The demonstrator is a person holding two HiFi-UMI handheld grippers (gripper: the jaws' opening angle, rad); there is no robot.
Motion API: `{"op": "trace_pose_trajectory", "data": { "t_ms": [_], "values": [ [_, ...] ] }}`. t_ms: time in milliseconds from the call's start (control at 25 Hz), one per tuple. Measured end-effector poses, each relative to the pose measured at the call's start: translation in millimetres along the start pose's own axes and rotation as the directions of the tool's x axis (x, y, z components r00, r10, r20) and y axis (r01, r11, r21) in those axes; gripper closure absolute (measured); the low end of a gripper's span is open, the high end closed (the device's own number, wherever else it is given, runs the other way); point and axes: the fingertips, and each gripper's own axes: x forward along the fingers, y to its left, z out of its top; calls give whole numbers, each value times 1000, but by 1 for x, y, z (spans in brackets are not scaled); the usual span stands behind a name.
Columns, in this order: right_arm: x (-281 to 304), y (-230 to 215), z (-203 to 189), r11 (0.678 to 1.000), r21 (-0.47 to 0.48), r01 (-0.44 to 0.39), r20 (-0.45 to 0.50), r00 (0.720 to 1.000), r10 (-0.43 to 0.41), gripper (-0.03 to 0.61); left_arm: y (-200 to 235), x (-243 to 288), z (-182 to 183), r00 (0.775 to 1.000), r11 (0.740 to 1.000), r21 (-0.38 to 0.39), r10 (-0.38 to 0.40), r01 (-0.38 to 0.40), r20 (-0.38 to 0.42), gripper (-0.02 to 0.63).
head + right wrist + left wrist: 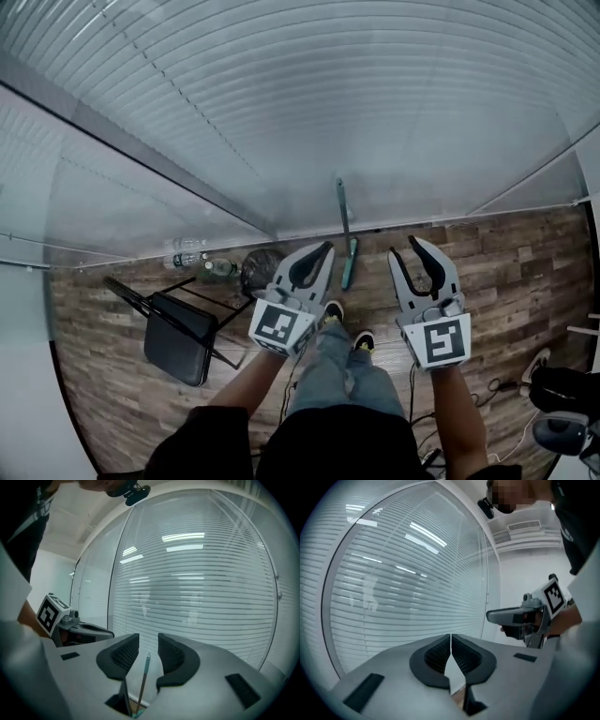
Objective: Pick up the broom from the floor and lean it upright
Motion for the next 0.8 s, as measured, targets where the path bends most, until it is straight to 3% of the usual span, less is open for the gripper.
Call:
{"op": "trace_pose_trajectory", "data": {
  "t_ms": [120,360,560,800],
  "values": [
    [-53,8,33,998,56,-12,65,998,9,460,-51,-35,45,999,997,-62,-39,41,30,593],
    [-132,28,73,996,60,-62,139,989,54,524,-113,-101,102,997,998,-57,-25,29,74,594],
    [-181,42,77,991,55,-123,139,984,114,551,-141,-142,120,995,1000,7,17,-18,100,594],
    [-232,23,66,985,118,-127,130,985,111,561,-165,-162,115,993,999,27,33,-36,118,594]
  ]
}}
